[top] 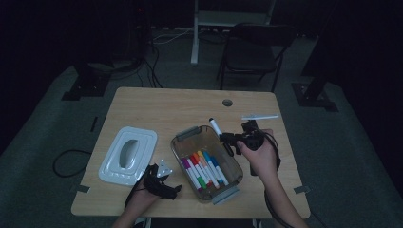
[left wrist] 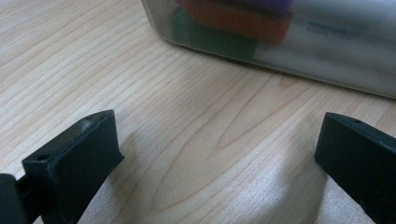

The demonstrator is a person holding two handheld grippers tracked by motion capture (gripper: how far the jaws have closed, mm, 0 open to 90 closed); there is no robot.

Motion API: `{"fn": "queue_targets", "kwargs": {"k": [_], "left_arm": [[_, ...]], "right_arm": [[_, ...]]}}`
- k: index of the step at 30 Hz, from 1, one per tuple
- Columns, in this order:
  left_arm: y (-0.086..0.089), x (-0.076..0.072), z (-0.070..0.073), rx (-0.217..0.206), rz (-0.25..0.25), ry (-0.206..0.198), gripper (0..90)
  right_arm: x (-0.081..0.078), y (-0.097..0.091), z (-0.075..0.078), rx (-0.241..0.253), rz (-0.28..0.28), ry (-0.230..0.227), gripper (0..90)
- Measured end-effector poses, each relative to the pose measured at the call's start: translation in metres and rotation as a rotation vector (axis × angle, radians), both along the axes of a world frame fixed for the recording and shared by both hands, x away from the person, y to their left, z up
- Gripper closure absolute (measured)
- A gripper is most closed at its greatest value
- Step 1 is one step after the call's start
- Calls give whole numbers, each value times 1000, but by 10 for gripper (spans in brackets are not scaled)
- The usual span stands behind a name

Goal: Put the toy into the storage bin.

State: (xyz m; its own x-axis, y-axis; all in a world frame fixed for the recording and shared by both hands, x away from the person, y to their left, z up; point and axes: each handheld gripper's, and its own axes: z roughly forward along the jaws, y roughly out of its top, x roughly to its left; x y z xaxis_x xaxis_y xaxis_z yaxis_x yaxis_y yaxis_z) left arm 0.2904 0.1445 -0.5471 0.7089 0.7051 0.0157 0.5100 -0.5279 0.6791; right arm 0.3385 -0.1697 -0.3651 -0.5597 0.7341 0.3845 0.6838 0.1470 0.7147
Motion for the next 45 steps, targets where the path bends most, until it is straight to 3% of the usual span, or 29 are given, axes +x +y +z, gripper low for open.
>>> {"fn": "queue_targets", "kwargs": {"k": [4, 10, 16, 23, 31, 39, 45], "left_arm": [[0, 0, 0, 0, 0, 0, 5], [0, 0, 0, 0, 0, 0, 5], [0, 0, 0, 1, 0, -1, 5], [0, 0, 0, -1, 1, 0, 5], [0, 0, 0, 1, -1, 0, 5], [0, 0, 0, 1, 0, -1, 5], [0, 0, 0, 0, 0, -1, 5]], "right_arm": [[-8, 20, -3, -17, 75, 25, 766], [-13, 51, -20, -55, 160, 76, 766], [-11, 66, -33, -82, 194, 118, 766], [-9, 94, -56, -160, 258, 196, 766], [-1, 114, -76, -253, 312, 289, 765], [8, 120, -84, -319, 352, 369, 738], [12, 118, -88, -301, 357, 359, 696]]}}
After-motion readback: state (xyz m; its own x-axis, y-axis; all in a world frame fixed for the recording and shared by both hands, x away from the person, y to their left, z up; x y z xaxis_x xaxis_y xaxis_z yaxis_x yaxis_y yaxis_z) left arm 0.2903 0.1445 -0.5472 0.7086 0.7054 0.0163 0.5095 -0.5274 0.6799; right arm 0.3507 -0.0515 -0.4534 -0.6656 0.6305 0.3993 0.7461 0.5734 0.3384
